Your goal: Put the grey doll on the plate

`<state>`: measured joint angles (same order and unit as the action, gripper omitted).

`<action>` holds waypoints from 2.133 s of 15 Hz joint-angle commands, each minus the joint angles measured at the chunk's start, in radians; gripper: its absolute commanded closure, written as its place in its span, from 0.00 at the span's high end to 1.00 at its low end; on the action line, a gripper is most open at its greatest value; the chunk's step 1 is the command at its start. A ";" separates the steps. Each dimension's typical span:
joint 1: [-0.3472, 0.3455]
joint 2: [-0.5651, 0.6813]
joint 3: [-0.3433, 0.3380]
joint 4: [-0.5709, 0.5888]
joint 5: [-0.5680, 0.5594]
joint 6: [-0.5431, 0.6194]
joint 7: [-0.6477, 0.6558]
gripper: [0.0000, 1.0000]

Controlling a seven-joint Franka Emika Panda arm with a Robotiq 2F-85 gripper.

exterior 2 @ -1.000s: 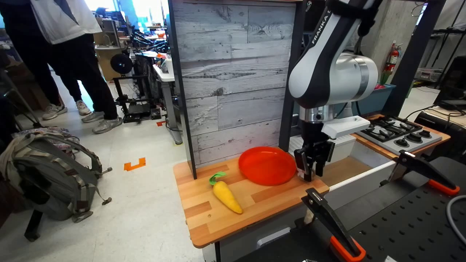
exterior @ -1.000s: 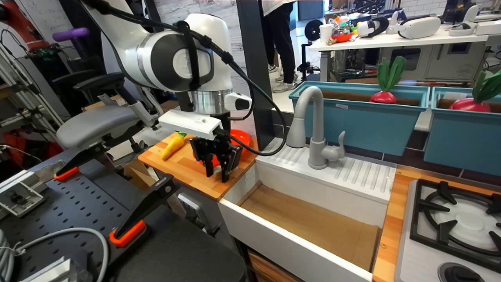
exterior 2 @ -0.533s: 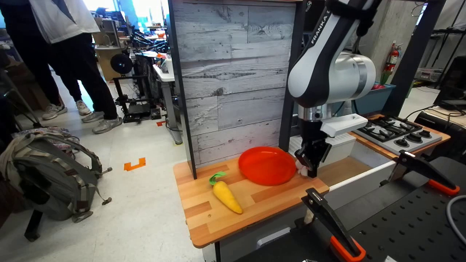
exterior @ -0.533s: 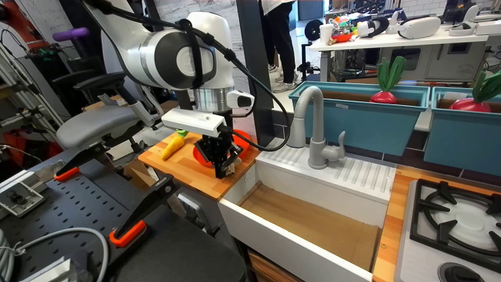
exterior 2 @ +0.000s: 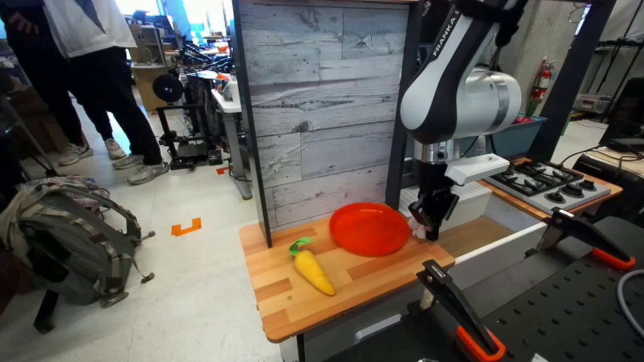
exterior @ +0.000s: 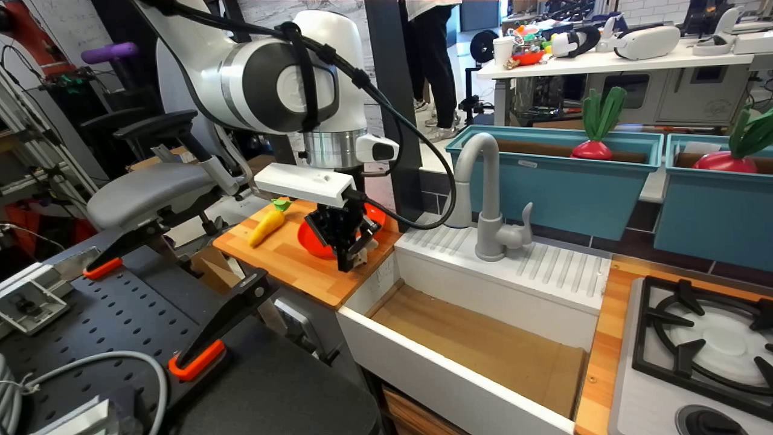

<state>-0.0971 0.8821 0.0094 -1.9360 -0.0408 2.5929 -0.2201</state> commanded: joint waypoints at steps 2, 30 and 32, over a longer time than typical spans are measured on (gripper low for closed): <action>-0.054 -0.070 0.026 -0.038 0.006 -0.021 -0.043 0.01; 0.108 0.092 0.058 0.257 -0.010 -0.224 -0.010 0.30; 0.106 0.106 0.058 0.278 -0.009 -0.229 -0.008 0.36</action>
<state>0.0063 0.9522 0.0676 -1.7248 -0.0411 2.4104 -0.2476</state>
